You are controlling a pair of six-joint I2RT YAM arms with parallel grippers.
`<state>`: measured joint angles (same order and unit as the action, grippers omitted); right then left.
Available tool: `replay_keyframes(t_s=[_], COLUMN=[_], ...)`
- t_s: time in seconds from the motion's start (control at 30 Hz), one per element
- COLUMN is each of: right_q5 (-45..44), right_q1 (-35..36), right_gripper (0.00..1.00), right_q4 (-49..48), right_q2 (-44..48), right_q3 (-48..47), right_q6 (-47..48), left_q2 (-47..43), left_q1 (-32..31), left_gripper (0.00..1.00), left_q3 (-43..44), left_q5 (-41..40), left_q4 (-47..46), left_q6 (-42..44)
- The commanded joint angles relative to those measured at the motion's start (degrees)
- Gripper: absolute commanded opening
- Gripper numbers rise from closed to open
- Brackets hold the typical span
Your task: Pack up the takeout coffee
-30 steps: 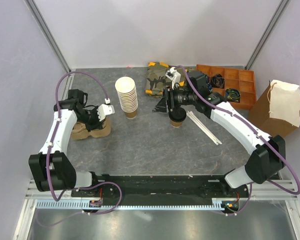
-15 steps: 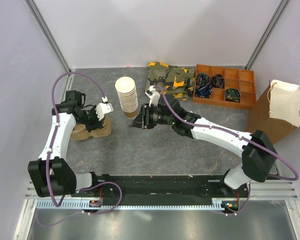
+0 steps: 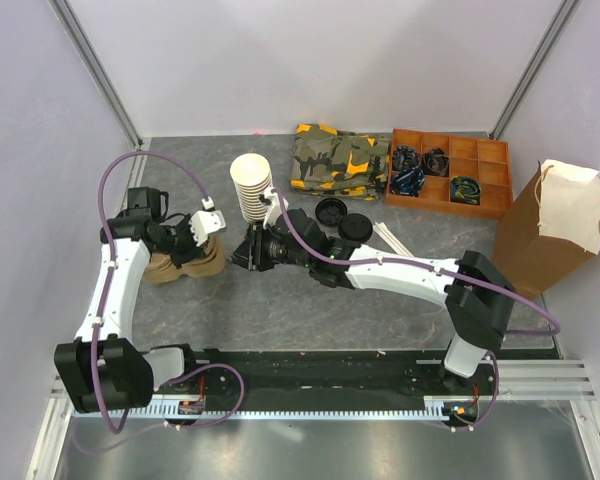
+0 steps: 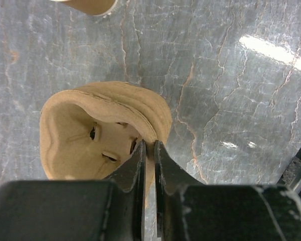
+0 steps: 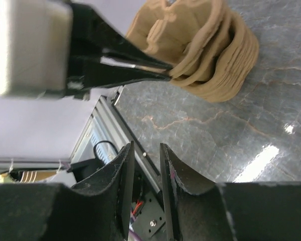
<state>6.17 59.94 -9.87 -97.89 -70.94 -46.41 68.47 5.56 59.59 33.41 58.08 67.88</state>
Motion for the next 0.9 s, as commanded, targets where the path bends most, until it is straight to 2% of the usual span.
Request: replay_keyframes(t_s=[0.0,0.37,0.67,0.73,0.87], right_q5=[-3.54,-2.66,-7.84,-8.46,-8.28], right_q1=[-0.18,0.96,2.81,2.90,2.90], right_gripper=[0.34,0.38,0.41,0.45,0.45], right_q4=[-2.96,-4.63,-1.56,-1.56,-3.05], right_q2=[-1.34,-5.38,-8.99,-9.95,-10.83], right_q3=[-3.42,-7.11,-10.80,-10.63,-9.92], right_q6=[1.59,0.80,2.56,2.55,2.47], left_q2=[-3.25,-8.52,-10.02,-10.11,-10.20], left_q1=[0.59,1.20,2.17,2.26,2.52], left_gripper=[0.02,0.02,0.02,0.02,0.02], left_q3=[0.17,1.32,2.37,2.81,3.34], left_q5=[1.67,0.26,0.60,1.04,1.75], left_q4=[-1.92,-3.15,-3.15,-3.15,-3.15], left_q6=[-1.52,-0.82,-0.73,-0.73,-0.82])
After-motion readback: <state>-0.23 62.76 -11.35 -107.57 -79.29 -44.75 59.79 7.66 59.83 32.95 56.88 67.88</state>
